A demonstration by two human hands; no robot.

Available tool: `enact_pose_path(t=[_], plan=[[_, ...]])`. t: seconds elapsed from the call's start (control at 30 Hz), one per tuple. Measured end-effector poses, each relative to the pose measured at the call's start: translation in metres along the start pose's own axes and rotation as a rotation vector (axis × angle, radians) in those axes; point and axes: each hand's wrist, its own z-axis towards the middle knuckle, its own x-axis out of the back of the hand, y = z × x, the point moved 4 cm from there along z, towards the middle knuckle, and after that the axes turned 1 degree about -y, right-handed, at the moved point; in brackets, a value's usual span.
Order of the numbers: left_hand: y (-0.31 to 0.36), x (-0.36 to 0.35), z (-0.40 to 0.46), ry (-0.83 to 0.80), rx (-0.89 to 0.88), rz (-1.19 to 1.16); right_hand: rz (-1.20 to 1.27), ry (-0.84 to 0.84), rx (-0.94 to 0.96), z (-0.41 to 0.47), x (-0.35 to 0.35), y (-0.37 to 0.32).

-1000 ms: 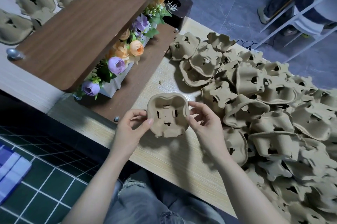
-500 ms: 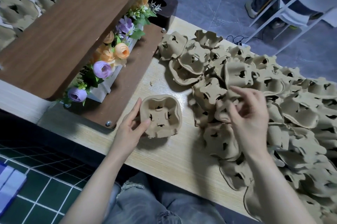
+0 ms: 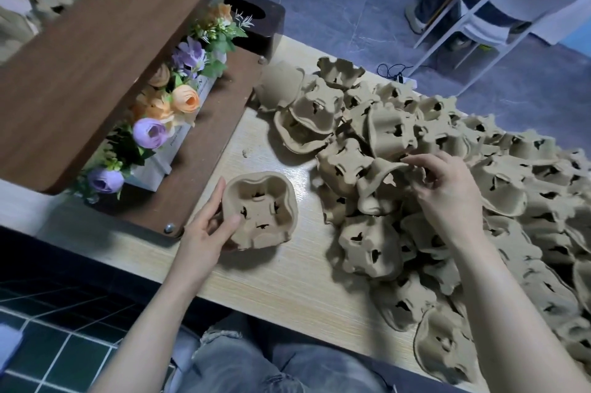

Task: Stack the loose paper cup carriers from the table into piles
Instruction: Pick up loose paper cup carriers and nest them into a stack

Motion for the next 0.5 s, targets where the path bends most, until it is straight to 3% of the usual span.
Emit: enact_pose_path(t=[0.17, 0.4, 0.5], plan=[[-0.005, 0.0, 0.0, 0.012, -0.003, 0.019, 0.107, 0.026, -0.055, 0.003, 0.006, -0.003], [0.001, -0.008, -0.001, -0.061, -0.042, 0.178, 0.593, 0.165, -0.171, 0.005, 0.02, -0.029], [0.001, -0.006, -0.001, -0.079, -0.06, 0.215, 0.79, 0.107, -0.289, 0.002, 0.012, -0.039]])
